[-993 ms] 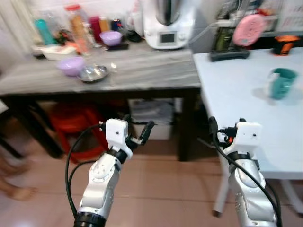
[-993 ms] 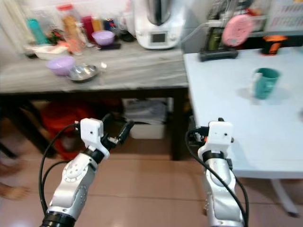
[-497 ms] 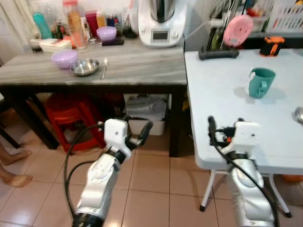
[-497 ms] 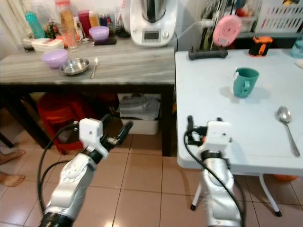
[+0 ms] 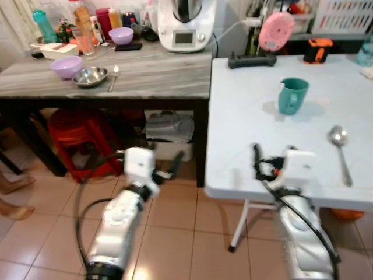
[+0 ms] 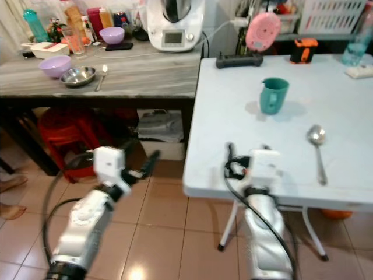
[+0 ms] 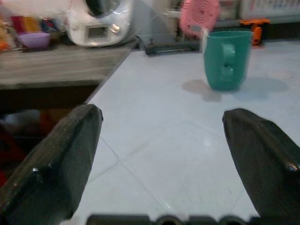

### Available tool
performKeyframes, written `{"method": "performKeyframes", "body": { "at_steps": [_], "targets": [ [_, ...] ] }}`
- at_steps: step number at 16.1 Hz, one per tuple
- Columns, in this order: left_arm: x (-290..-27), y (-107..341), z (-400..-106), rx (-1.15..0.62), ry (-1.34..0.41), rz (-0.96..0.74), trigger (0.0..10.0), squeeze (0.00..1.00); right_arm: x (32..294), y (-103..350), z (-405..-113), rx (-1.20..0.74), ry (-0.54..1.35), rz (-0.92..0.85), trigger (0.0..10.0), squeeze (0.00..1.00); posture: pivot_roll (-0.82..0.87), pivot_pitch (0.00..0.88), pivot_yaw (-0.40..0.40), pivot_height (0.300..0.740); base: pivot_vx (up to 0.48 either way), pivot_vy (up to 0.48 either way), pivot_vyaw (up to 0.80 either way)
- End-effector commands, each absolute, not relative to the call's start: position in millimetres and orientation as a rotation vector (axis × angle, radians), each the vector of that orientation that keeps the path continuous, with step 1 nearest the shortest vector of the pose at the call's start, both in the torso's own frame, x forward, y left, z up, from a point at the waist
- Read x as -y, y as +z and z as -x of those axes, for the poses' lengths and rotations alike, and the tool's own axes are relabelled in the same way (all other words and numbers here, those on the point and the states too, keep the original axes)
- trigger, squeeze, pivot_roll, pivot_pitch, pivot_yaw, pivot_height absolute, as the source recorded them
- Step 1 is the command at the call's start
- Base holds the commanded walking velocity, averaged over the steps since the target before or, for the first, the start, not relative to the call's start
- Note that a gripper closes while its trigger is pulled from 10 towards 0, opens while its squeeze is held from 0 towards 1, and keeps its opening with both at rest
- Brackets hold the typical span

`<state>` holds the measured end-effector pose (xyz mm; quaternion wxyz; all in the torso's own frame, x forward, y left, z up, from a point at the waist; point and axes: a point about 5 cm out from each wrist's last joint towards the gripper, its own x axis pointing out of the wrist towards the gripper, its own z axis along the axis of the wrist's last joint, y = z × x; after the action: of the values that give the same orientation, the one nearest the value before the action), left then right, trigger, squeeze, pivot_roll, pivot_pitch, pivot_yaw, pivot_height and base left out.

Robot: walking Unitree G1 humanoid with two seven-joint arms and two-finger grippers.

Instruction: Setting the table

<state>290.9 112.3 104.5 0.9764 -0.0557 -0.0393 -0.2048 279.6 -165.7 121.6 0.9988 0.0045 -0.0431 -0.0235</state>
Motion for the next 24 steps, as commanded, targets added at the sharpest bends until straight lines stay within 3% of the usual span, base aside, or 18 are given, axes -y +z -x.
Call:
{"method": "performKeyframes", "body": {
  "at_steps": [1,10,24],
  "targets": [
    [-109.6,106.1,-291.8,0.081,-0.420,0.103,10.0,0.00,168.8,125.1,-280.4,0.100,-0.060,-0.001,10.0,0.00,-0.12,0.011,0.101,0.740,0.000,-0.480,0.00],
    [-109.5,104.5,-290.6,0.074,-0.422,0.097,10.0,0.00,168.2,124.2,-280.7,0.100,-0.055,0.001,10.0,0.00,-0.12,0.008,0.098,0.740,0.000,-0.480,0.00],
    [-107.2,108.1,-285.9,0.104,-0.494,0.143,10.0,0.00,165.0,123.5,-281.5,0.100,-0.034,0.020,10.0,0.00,-0.12,0.011,0.096,0.740,0.037,0.000,0.00]
  ]
}}
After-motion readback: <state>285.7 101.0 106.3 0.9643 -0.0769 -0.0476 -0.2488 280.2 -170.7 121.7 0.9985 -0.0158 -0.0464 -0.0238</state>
